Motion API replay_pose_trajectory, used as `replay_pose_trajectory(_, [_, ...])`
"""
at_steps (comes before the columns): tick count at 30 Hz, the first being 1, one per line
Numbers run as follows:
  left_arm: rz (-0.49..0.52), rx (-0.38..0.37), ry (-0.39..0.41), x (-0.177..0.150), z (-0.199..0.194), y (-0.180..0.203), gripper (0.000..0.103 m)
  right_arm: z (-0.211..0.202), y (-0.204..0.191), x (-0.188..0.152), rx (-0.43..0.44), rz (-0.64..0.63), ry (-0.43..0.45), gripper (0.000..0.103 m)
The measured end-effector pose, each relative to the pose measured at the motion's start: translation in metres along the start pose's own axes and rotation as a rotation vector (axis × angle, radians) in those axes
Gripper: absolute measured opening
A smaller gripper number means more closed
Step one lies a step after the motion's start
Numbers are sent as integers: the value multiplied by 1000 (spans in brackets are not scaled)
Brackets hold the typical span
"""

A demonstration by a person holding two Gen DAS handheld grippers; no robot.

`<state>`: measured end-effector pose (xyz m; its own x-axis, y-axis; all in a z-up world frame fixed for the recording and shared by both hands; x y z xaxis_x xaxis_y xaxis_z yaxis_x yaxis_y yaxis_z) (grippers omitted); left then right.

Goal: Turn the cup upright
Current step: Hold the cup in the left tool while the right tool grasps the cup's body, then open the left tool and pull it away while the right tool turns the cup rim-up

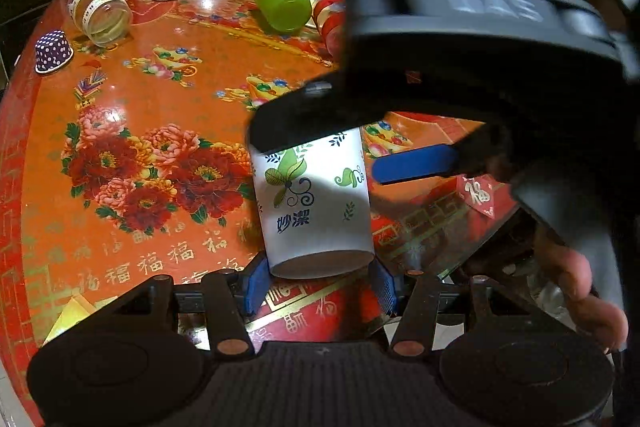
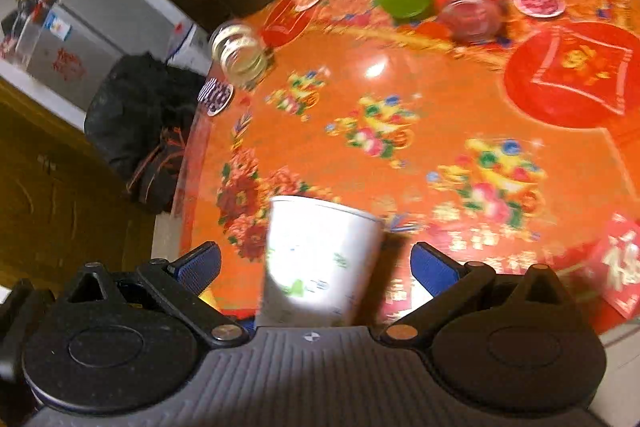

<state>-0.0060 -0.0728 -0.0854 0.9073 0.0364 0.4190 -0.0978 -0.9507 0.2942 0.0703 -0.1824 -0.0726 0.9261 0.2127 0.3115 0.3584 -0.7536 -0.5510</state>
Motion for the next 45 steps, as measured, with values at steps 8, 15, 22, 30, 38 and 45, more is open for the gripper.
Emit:
replay_pose_trajectory(8, [-18, -40, 8, -1, -2, -7, 56, 11, -4, 11, -85, 13, -43, 89])
replay_pose_trajectory(15, [-17, -41, 11, -2, -3, -10, 56, 12, -6, 14, -96, 21, -43, 77])
replay_pose_trajectory(22, [-15, -30, 9, -1, -3, -9, 56, 12, -8, 13, -94, 7, -41, 70])
replay_pose_trajectory(30, [2, -6, 2, -4, -4, -1, 61, 10, -5, 11, -49, 0, -48, 69])
replay_pose_trajectory(38, [59, 37, 8, -25, -16, -7, 84, 3, 2, 10, -10, 8, -37, 69])
replay_pose_trajectory(45, [-50, -21, 161, -43, -71, -54, 84, -6, 4, 9, 0, -1, 21, 68])
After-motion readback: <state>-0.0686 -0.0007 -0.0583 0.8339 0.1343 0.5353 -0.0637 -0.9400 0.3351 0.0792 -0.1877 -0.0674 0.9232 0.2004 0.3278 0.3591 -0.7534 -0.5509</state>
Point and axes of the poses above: each gripper's, at about its wrist camera, not at the fingertips, and z roughly the way its jaws point, y to its right, x to its top, the point moved 3 cm from there along z, roughly the way its jaws point, and after that the axes turned 9 degrees about -y, right-handed, at the moved point
